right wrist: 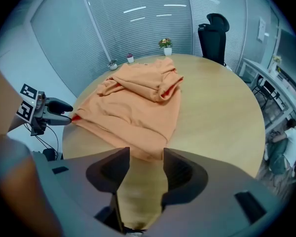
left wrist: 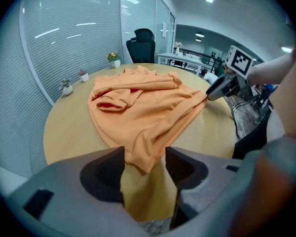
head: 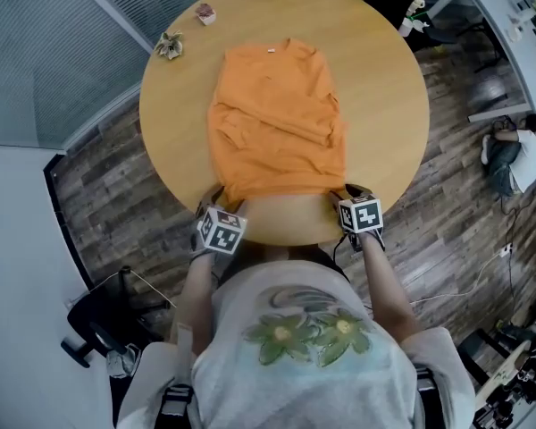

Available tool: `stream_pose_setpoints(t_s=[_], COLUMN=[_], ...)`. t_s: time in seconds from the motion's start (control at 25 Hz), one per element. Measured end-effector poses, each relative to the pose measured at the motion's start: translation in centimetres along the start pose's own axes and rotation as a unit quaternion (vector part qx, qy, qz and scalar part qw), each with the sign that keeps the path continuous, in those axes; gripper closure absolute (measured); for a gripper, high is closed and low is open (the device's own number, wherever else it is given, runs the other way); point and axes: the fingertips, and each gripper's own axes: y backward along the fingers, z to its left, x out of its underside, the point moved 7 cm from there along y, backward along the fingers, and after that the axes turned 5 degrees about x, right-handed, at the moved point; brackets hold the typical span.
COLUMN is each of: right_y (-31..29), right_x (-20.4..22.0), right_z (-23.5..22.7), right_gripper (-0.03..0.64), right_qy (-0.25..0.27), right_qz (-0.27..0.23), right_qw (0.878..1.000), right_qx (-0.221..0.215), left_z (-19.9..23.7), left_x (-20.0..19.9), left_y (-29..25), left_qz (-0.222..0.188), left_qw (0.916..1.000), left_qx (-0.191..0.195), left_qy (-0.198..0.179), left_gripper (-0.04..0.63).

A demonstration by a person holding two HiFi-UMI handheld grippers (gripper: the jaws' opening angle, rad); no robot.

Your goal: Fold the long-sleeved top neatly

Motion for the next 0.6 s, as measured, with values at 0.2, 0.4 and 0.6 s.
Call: stream_pose_setpoints(t_s=[0.2,0.4,0.6], right_y=[-0.9,-1.3,-1.0], right_x=[0.2,0.5,0.6], right_z=[-0.3,-0.6,-1.1], right_gripper=[0.408,0.411,0.525], right_qy=[-0.016,-0.029,-0.022], right_qz=[0.0,0.009,0.011], right_qw=[1.0,0.999,0.999], right_qx=[0.005,0.013,0.04], left_z=[0.3,0.6,1.0], left_x=[1.0,1.6,1.7], left_y=[-0.9,-1.5,-1.7], left_qz=[0.012,0.017,0.029], left_qw=[0.9987,0.9956,0.9938], left_qx=[0.001,-0.008,-0.013], left_qy=[0.049,0.092,0.107], left_gripper=[0.357,0.422,0.552])
